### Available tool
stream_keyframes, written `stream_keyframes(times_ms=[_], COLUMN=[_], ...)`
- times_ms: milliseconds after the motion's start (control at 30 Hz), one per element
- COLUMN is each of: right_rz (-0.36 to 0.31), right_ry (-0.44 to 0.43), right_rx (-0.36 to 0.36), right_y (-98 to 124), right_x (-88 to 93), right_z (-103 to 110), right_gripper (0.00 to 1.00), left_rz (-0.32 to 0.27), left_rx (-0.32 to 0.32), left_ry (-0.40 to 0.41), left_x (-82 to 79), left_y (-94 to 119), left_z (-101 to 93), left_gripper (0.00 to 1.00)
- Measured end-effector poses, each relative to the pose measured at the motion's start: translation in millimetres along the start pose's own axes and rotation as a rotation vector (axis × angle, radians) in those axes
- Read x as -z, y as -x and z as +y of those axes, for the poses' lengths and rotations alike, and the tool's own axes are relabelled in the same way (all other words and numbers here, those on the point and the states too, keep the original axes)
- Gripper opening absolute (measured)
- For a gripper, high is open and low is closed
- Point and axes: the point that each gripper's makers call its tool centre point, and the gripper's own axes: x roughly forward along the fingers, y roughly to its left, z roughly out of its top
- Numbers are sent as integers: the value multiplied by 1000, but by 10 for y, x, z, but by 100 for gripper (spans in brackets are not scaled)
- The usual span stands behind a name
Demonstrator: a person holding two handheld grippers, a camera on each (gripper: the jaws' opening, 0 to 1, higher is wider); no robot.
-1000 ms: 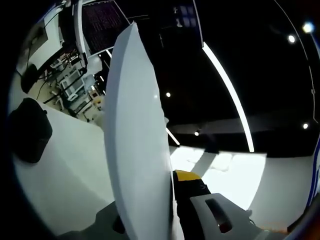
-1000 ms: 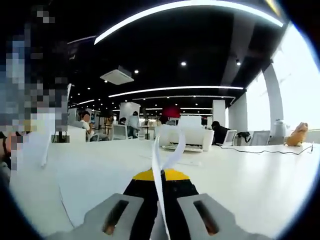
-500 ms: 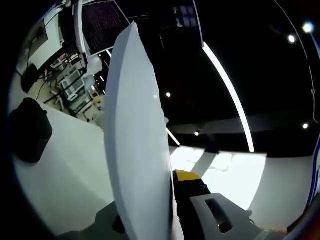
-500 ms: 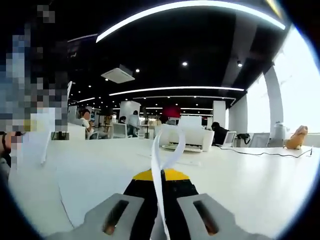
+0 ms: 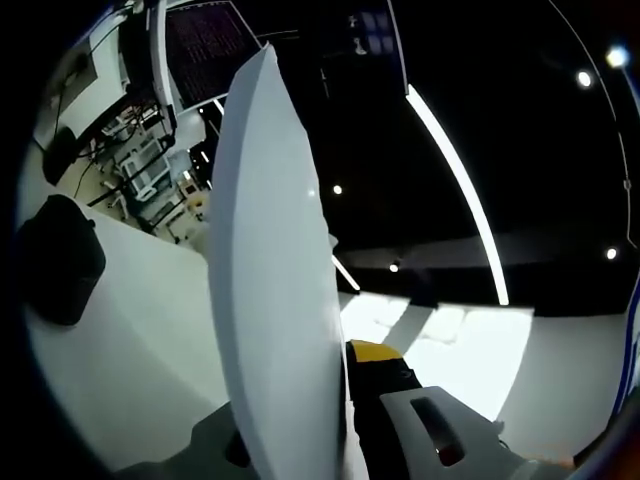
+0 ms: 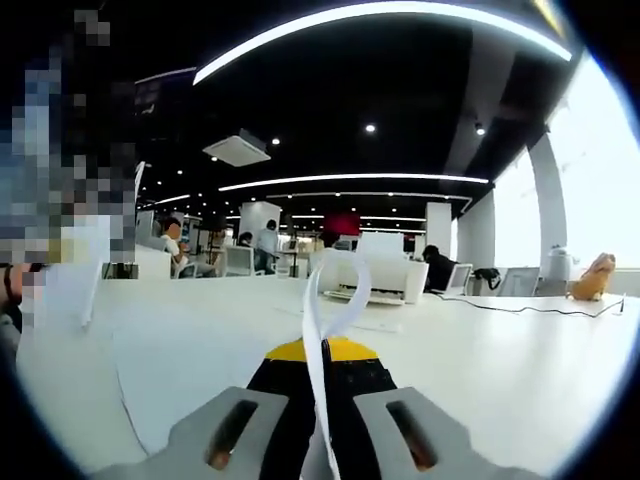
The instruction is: Organize the stack of printing papers by aligning and flattening the scattered papers on the table
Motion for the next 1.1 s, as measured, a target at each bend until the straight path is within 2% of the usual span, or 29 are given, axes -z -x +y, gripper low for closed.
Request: stream_keyframes(times_ms=[333,500,633,867,1100], right_rz=[-2,19,20,2,-47], right_ry=[21,107,137,149,123], right_rx=[0,-21,-38,-37,-20], right_y=[1,-32,-41,-43,-26], right_x=[-4,28,25,-18,-140], right_z=[1,110,178,176,134], right_gripper=[0,0,0,0,0], left_rz=[-2,0,0,2,4], left_rx=[0,-1,-2,-4,-5], left_ry=[2,0,-2,-5,-5], left_x=[-3,0,0,1,1], left_y=[2,0,-2,-4,-4], left_z=[0,-1,3,9,13], left_gripper=[7,7,7,7,8])
